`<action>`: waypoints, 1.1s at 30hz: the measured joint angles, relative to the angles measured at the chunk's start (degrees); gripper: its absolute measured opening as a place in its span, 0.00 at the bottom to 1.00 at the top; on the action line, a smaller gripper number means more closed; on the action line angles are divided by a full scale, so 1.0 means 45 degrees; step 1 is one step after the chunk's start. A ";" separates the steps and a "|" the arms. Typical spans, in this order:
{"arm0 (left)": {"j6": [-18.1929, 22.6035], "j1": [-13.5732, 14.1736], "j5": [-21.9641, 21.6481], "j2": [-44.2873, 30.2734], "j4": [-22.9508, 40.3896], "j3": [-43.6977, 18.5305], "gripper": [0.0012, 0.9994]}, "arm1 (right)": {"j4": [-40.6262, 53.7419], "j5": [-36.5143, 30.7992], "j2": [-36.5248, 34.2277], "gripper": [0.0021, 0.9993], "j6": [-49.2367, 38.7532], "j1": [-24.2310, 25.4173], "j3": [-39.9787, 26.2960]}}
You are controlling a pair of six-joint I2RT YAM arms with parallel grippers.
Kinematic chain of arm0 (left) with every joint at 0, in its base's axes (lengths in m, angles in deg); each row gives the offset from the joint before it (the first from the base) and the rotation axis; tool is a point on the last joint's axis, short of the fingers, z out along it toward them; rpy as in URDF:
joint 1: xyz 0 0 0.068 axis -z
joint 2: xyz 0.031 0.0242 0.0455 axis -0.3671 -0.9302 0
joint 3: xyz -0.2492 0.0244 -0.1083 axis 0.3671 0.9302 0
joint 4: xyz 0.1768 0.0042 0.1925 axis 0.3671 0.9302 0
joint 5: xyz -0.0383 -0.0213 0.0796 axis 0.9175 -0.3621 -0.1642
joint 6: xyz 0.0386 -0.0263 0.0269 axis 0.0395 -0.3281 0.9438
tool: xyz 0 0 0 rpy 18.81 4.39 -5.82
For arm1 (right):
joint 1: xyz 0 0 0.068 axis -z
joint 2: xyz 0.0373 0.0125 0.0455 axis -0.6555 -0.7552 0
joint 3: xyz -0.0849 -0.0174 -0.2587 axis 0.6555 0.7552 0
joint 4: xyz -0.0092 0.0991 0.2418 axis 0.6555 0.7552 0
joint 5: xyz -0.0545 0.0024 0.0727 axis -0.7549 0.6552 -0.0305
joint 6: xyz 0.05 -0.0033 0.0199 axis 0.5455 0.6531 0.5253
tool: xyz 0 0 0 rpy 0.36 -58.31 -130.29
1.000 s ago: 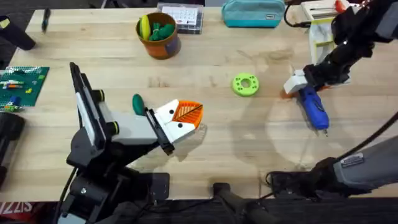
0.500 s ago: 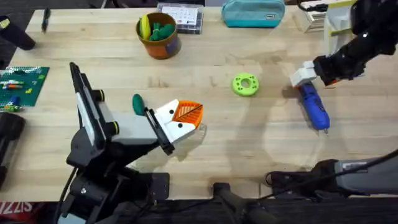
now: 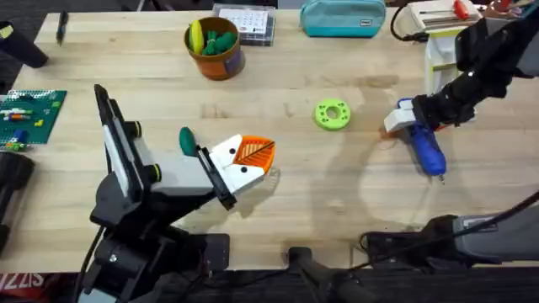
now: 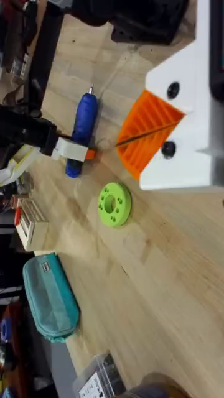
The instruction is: Pick up the gripper from the table and insert it into the empty holder that is missing its gripper. Then pick up a screw, insert it into the mounting hole, and use the screwdriver to tighten it. Finally, clean up the table by picking up the vegetable and placing it into the bucket.
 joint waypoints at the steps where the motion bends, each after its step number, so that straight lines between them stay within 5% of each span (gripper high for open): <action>1: 0.0000 0.0000 0.0000 0.0000 0.0000 0.0003 0.01 | -0.0028 -0.0001 0.0003 0.99 0.0000 0.0000 0.0001; 11: 0.0000 0.0000 0.0000 0.0001 0.0000 0.0002 0.01 | -0.1280 0.0044 0.0002 0.99 0.0000 0.0000 0.0035; 21: 0.0000 0.0000 0.0000 0.0000 0.0000 0.0004 0.01 | -0.0848 0.0057 0.0001 0.85 0.0044 0.0000 0.0035; 30: 0.0000 0.0000 -0.0002 0.0002 0.0000 0.0004 0.01 | -0.0790 0.0057 0.0001 0.63 0.0024 0.0000 0.0035; 33: 0.0000 0.0000 -0.0003 0.0003 0.0000 0.0004 0.01 | -0.0813 0.0051 0.0001 0.42 -0.0015 0.0000 0.0035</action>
